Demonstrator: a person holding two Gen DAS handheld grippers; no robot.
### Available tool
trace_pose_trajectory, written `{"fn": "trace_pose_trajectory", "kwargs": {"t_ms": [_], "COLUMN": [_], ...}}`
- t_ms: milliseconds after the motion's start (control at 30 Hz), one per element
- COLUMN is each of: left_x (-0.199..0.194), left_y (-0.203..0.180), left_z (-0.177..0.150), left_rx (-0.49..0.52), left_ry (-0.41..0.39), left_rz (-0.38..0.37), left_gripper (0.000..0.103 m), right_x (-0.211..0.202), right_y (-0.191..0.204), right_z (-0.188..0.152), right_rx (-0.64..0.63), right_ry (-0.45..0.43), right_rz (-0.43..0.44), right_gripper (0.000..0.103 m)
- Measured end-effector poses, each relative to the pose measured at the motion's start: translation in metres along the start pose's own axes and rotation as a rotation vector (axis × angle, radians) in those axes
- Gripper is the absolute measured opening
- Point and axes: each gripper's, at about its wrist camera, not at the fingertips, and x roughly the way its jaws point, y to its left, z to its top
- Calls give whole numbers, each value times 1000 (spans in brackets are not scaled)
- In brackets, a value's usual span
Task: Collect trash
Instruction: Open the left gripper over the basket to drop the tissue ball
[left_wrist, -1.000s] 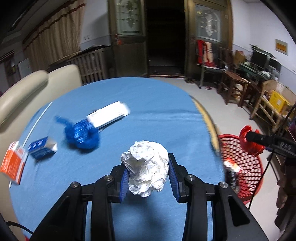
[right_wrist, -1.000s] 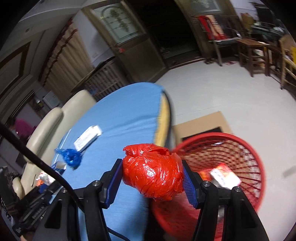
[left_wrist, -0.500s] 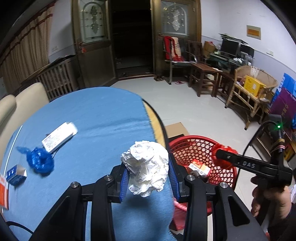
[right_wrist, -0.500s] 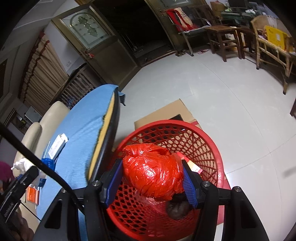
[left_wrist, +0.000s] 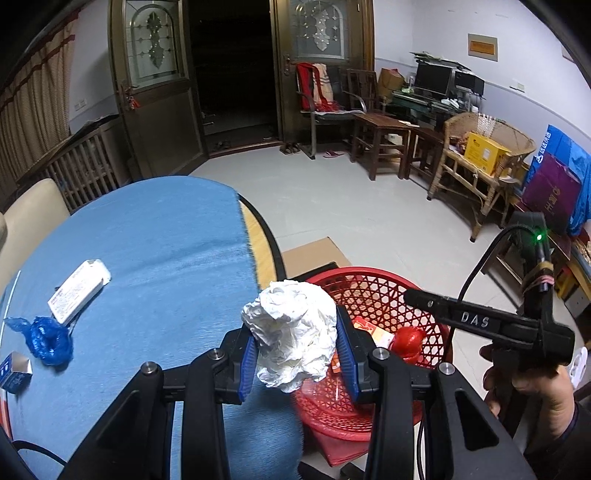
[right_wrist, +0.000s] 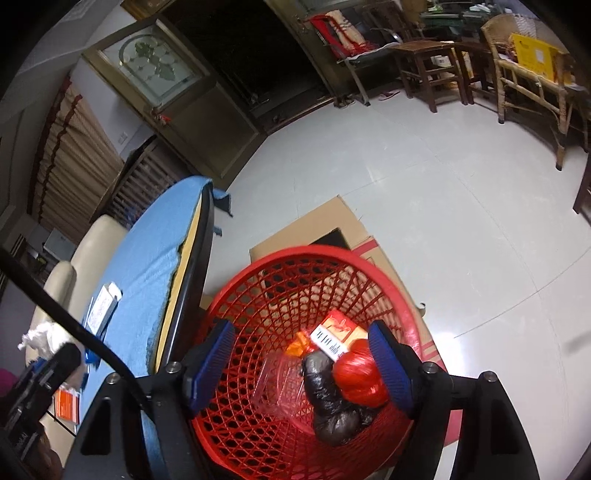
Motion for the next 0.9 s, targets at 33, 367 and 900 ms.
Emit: {"fn": "trace_pose_trajectory", "kwargs": {"t_ms": [33,367,900], "left_x": [2,18,-8], "left_y": [-2,-29,60], "left_z": [0,4,-13], "left_rx": [3,64,-144], "left_ry": [4,40,30], "left_rz": [-6,-104,-15], "left_gripper": [40,48,79], "right_x": [-3,-22,-36], "right_y": [-3,-21,-4], "right_z": [2,13,18], "right_rx": [9,66,37], "right_ry": [-12,-69,-92], "right_rz": [-2,-21,-25], "right_gripper": [78,78,78]}}
